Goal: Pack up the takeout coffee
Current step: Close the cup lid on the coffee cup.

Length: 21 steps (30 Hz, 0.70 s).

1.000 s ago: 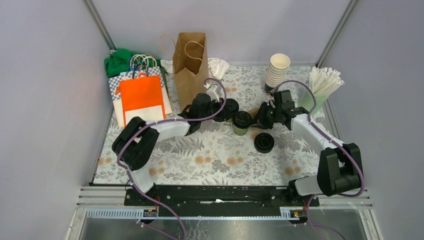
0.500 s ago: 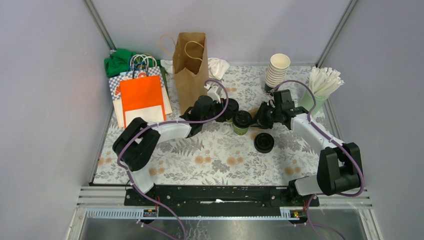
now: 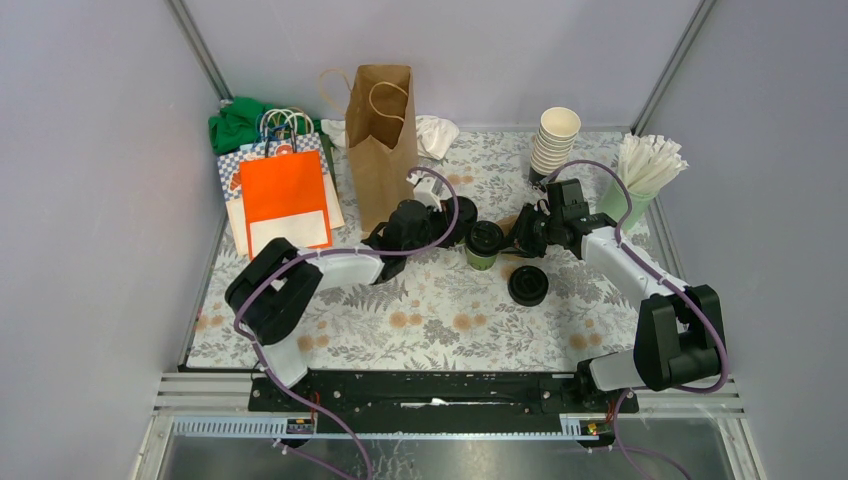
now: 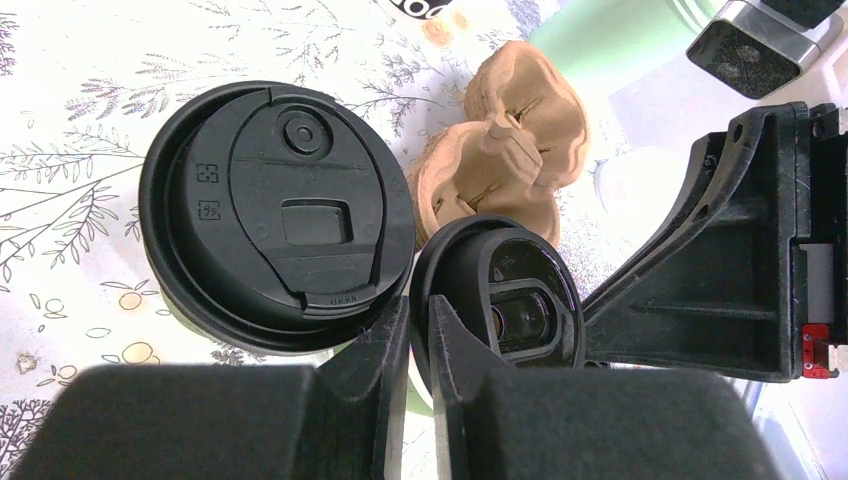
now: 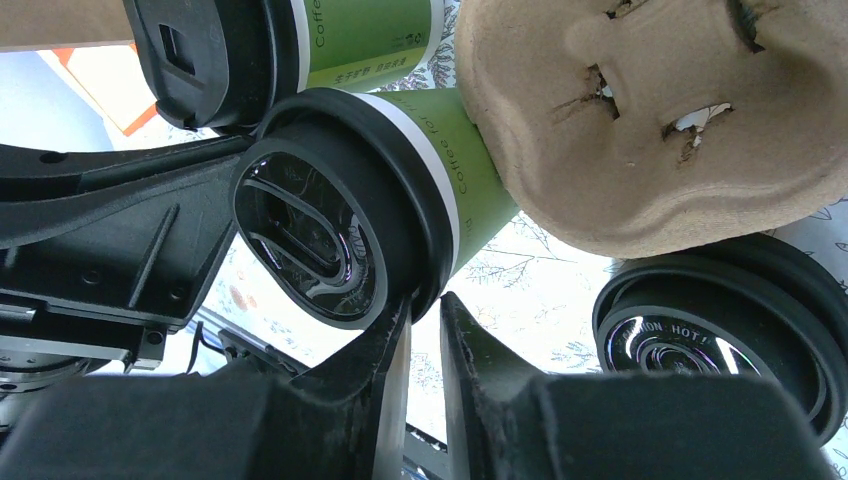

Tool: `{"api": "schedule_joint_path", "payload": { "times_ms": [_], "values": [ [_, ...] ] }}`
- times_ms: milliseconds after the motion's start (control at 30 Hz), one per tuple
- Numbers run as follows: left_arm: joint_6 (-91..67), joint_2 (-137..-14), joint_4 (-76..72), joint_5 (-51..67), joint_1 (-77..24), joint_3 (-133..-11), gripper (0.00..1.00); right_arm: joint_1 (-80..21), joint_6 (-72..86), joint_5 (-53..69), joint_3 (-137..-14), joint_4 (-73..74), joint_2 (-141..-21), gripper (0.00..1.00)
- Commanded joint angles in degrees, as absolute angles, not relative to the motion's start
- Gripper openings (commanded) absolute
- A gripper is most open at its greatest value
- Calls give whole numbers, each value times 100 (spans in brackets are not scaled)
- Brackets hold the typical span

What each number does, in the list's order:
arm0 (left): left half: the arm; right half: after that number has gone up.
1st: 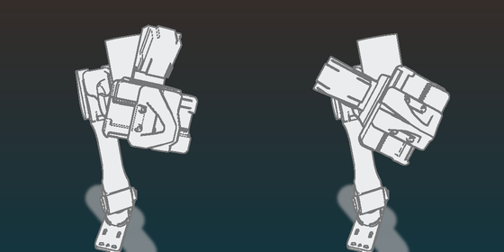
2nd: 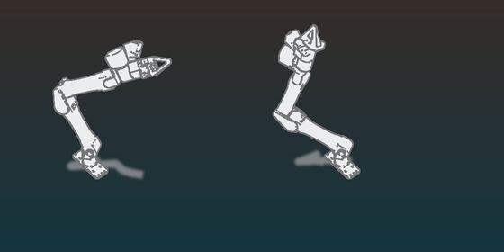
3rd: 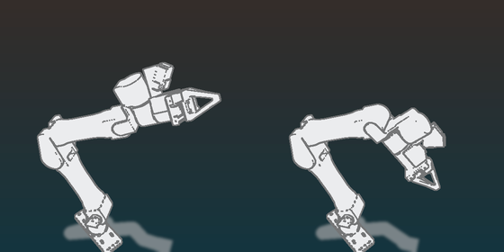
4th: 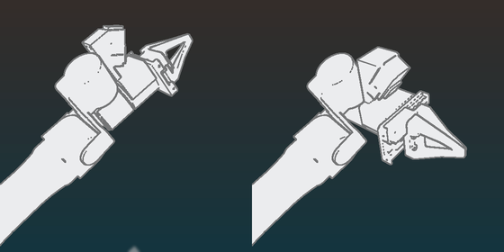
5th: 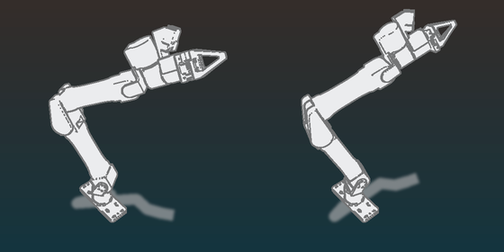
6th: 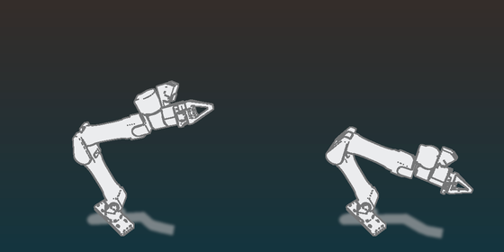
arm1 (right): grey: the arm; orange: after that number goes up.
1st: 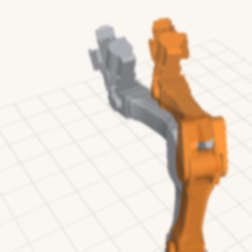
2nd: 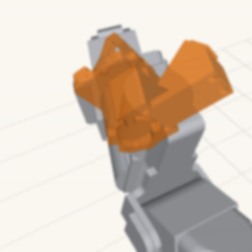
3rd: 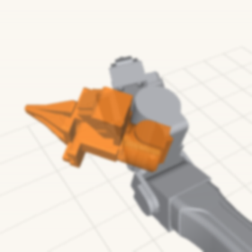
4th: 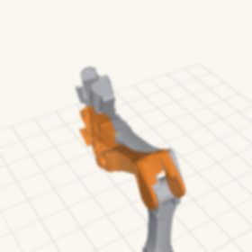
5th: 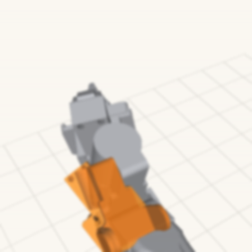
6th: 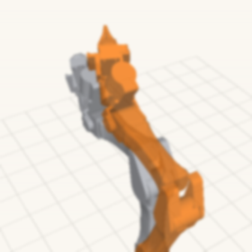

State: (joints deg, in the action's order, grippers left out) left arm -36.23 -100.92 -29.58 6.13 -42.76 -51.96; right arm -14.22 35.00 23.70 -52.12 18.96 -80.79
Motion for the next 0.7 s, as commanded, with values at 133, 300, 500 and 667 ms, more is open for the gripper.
{"api": "schedule_joint_path", "payload": {
  "times_ms": [133, 300, 500, 667],
  "values": [
    [-3307, -10814, -885, 653, -4722, -4550, 16, -1503, 3313, 2101, -5106, 1978, -8419, 23],
    [-3335, -10898, -997, 520, -4836, -4490, 16, -1500, 3316, 2091, -5082, 1967, -8420, 23],
    [-3365, -10974, -1139, 352, -4964, -4377, 16, -1503, 3314, 2087, -5102, 1978, -8416, 23],
    [-3371, -11033, -1283, 192, -5034, -4266, 16, -1500, 3314, 2080, -5106, 1978, -8432, 23]
  ]
}}
